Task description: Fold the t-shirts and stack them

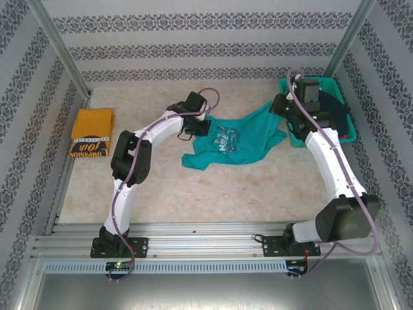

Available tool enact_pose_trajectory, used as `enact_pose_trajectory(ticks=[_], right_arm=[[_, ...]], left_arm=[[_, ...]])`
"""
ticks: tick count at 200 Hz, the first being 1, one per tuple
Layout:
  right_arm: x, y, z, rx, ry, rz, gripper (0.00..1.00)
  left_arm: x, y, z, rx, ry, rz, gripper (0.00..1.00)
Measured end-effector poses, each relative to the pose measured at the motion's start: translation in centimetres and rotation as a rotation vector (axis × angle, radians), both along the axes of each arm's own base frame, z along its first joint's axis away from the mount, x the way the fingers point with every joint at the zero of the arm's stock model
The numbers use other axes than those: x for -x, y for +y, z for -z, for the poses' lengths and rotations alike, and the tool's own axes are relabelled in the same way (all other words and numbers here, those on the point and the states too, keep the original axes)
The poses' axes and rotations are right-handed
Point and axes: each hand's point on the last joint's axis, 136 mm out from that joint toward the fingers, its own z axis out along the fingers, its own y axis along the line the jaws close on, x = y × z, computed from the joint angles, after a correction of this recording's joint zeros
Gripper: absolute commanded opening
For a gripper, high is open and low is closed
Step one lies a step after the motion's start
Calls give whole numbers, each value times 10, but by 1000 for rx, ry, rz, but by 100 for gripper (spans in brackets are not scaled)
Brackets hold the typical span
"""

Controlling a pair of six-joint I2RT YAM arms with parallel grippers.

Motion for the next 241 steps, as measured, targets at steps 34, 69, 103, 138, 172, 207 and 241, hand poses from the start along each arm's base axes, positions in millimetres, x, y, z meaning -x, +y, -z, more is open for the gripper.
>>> enact_pose_trajectory(ticks=[34,69,103,138,172,207,241], right_arm=[[-1,0,-10,-21,-18,2,0],[-5,-2,-50,-86,-99,8,0],[-8,-1,-131,-150,-276,-13,0],[-10,8,-217,-208,-465,-75,0],[-6,15,-265,-262,-572,-121,0],[20,17,-272,-282,-593,-129,0],[71,16,-257,-300,-579,-123,0]], left_arm=[[3,19,-4,-31,-7,-55,0],[-13,74,-73,46,-112,-223,0],[-30,143,-187,214,-320,-411,0],[-36,186,-287,293,-512,-471,0],[-22,195,-382,310,-678,-428,0],[17,199,-424,295,-736,-398,0],[65,202,-424,266,-696,-380,0]])
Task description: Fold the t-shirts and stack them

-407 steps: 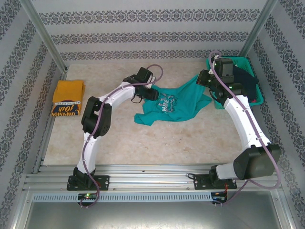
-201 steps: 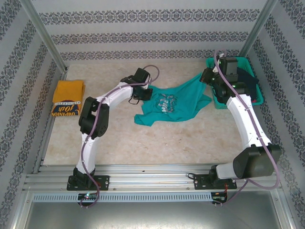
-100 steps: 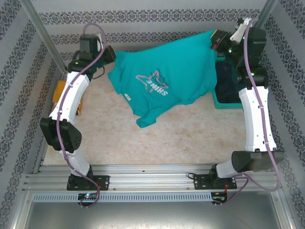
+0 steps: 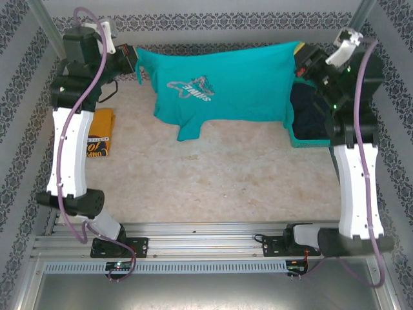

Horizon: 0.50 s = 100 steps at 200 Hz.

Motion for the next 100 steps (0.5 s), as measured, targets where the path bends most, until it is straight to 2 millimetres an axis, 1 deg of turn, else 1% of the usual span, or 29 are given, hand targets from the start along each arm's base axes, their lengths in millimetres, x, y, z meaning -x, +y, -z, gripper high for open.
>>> enact_pose_trajectory(ticks=[19,29,40,51,63,72,87,100], right_arm=[[27,0,-4,-7,-19,-1,0],[37,0,-7,-7,-32,-1,0],[44,0,-10,-6,-43,-5,0],[45,1,-10,-5,-44,-10,0],[42,2,-6,0,-40,-18,0],[36,3,0,3,-27,-23,0],[18,4,18,11,7,-23,0],[-5,4,39,16,54,-23,0]], left_arm=[[30,3,5,-14,27,4,0],[44,4,9,-18,37,4,0],[57,6,13,-22,48,3,0],[64,8,18,-26,57,-3,0],[65,9,23,-35,68,-9,0],[60,10,30,-48,81,-13,0],[47,13,44,-74,107,-27,0],[32,14,59,-101,131,-37,0]])
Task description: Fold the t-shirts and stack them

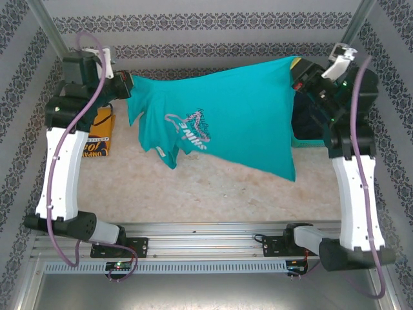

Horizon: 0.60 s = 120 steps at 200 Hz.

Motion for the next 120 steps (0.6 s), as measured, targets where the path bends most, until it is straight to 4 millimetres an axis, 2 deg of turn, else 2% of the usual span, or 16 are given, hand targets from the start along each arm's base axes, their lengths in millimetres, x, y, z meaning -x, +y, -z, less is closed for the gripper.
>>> enact_pose_trajectory(ticks=[28,41,54,69,83,96,107,120], right_arm=[[-48,0,48,29,105,4,0],[-66,0,64,55,129,13,0],[-82,0,75,81,145,21,0],[-101,1,78,101,146,22,0],[-119,3,70,108,125,23,0],[-134,7,52,113,86,21,0],[-145,11,28,126,30,18,0],[-150,15,-6,145,-46,21,0]], left_arm=[[-40,3,32,-46,37,-21,0],[-59,2,43,-54,40,-22,0],[-79,1,50,-61,44,-24,0],[-102,1,48,-62,29,-28,0],[-124,2,33,-58,-12,-34,0],[-139,3,12,-58,-68,-42,0],[-146,4,-15,-62,-144,-53,0],[-144,7,-49,-65,-235,-68,0]])
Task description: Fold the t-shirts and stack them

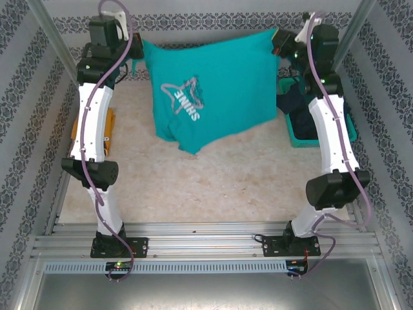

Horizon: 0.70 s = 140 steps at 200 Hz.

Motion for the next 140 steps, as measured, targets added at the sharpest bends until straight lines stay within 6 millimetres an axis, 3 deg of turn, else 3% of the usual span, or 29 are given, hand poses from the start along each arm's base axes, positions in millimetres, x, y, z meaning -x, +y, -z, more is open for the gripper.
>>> enact_pose_trajectory(ticks=[15,36,49,63,82,97,121,140], right_arm=[[4,3,-39,26,-87,2,0],[28,6,-83,61,-189,0,0],[44,6,-95,82,-217,0,0],[59,6,-86,102,-194,-2,0],[75,5,-42,115,-104,-10,0],[84,5,9,119,-6,-17,0],[95,15,105,119,191,-51,0],[113,30,187,141,352,-91,0]], left_arm=[[15,4,-36,-7,-92,-12,0],[47,10,-74,-20,-176,-28,0],[69,12,-90,-30,-208,-30,0],[92,14,-97,-38,-218,-28,0],[120,16,-82,-51,-185,-27,0],[138,18,-45,-53,-122,-28,0],[165,20,47,-29,34,-29,0],[189,21,138,15,186,-43,0]])
